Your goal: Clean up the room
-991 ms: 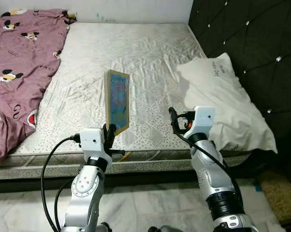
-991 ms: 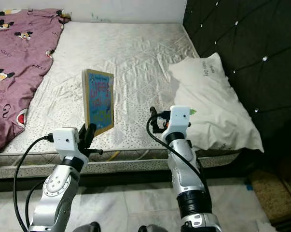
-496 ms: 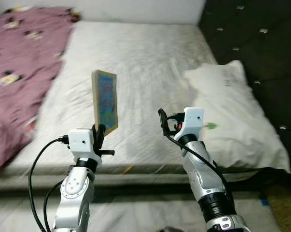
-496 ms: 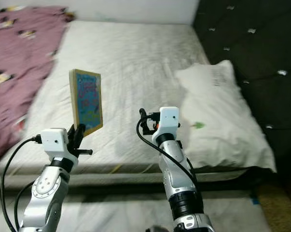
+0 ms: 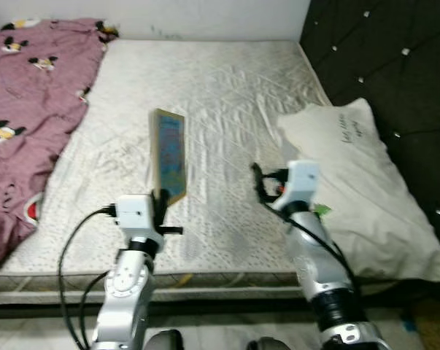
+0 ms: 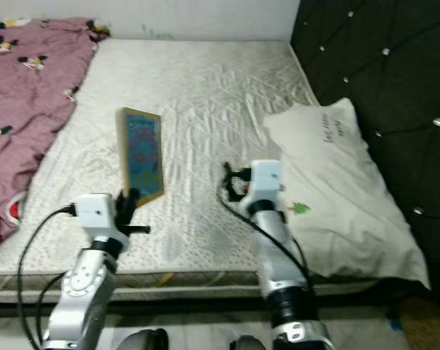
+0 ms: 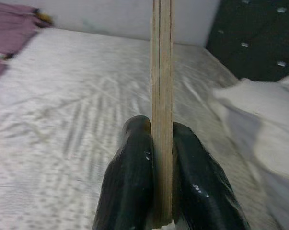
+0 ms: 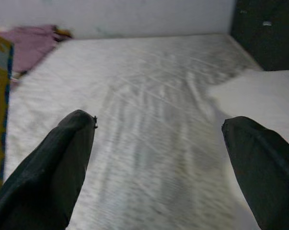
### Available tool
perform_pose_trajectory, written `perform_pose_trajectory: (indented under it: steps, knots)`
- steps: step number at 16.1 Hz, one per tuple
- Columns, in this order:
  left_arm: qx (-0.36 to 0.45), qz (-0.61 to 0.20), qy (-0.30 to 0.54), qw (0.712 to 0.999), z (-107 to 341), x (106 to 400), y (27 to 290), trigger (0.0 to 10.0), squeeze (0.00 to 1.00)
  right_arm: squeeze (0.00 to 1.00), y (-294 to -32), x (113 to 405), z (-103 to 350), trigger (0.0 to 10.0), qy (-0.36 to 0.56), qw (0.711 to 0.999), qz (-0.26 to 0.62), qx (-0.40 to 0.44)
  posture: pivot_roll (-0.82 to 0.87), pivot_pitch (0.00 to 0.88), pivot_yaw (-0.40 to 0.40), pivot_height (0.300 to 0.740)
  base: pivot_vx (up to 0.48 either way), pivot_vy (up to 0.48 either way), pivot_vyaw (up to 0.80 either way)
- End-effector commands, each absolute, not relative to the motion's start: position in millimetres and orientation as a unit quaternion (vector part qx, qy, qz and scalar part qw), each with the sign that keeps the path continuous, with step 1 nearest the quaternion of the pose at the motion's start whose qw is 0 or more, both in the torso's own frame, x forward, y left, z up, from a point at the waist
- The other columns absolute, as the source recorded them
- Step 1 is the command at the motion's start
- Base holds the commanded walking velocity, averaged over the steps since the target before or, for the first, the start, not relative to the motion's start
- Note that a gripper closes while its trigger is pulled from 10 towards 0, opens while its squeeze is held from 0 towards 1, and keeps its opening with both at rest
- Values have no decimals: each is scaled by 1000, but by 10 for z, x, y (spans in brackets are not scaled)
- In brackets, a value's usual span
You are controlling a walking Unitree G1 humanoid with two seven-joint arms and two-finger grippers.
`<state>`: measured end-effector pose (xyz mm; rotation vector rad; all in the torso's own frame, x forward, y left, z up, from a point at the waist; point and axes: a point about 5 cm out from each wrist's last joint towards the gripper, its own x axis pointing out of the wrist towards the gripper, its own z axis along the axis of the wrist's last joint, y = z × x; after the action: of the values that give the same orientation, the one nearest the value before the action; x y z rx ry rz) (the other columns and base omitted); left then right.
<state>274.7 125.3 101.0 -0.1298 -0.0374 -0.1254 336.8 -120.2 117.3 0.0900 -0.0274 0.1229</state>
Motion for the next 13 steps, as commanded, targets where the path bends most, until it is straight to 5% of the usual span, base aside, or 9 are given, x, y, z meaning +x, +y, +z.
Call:
perform_pose_trajectory:
  steps: [1, 4, 13]
  knots:
    - [-62, -63, -32, 996, 1061, 2743, 1248, 10000, 0, 0, -1161, 3359, 1164, 10000, -12, 997, 63, 49, -47, 158, -42, 740, 0, 0, 0]
    - [-62, -62, -33, 996, 1067, 2751, 1256, 10000, 0, 0, -1153, 3360, 1152, 10000, -8, 997, 62, 51, -47, 158, -42, 740, 0, 0, 0]
    - [-65, -59, -35, 996, 1080, 2755, 1266, 10000, 0, 0, -1140, 3356, 1138, 10000, -7, 997, 64, 46, -44, 159, -43, 740, 0, -409, 0]
